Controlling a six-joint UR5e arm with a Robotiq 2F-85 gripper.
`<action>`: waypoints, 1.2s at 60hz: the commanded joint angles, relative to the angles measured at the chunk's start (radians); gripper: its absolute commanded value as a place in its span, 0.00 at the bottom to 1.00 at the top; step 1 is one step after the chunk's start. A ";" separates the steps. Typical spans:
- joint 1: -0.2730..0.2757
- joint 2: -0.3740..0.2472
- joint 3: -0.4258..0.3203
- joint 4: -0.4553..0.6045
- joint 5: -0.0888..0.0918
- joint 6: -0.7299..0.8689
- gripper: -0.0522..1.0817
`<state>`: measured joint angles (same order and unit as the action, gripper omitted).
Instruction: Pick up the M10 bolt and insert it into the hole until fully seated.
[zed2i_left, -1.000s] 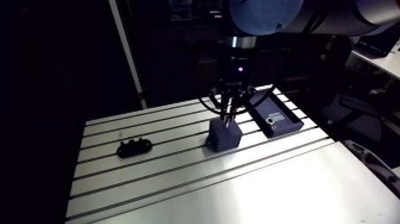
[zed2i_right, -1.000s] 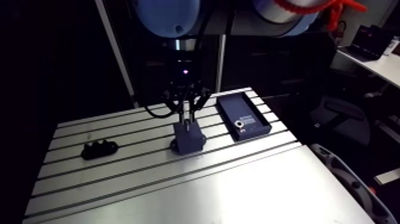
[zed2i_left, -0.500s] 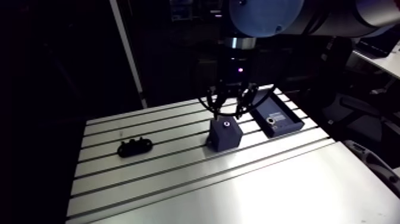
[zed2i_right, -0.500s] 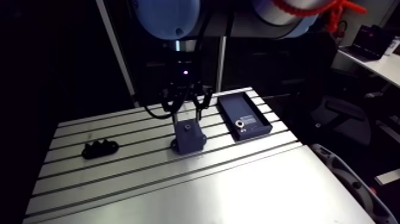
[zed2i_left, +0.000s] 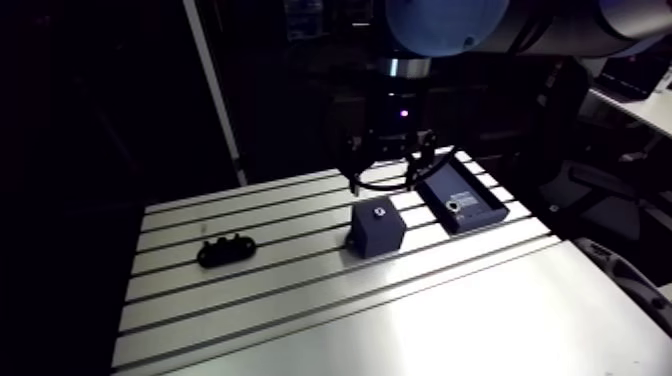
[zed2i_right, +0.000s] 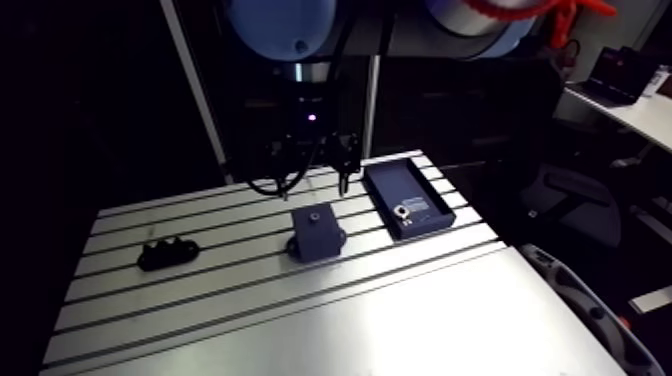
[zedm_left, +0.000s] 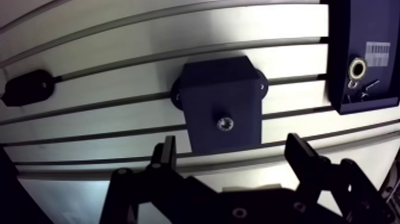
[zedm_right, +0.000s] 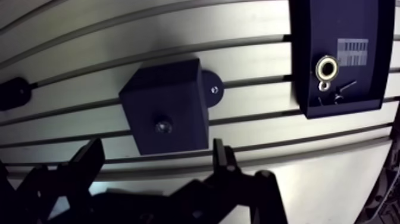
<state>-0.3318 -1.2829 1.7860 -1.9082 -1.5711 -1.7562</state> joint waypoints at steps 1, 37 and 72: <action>0.011 -0.032 -0.061 0.067 0.003 0.001 0.05; 0.193 -0.060 -0.359 0.347 0.041 0.013 0.05; 0.276 -0.108 -0.392 0.381 0.033 0.020 0.05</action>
<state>-0.1086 -1.3625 1.4168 -1.5470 -1.5396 -1.7444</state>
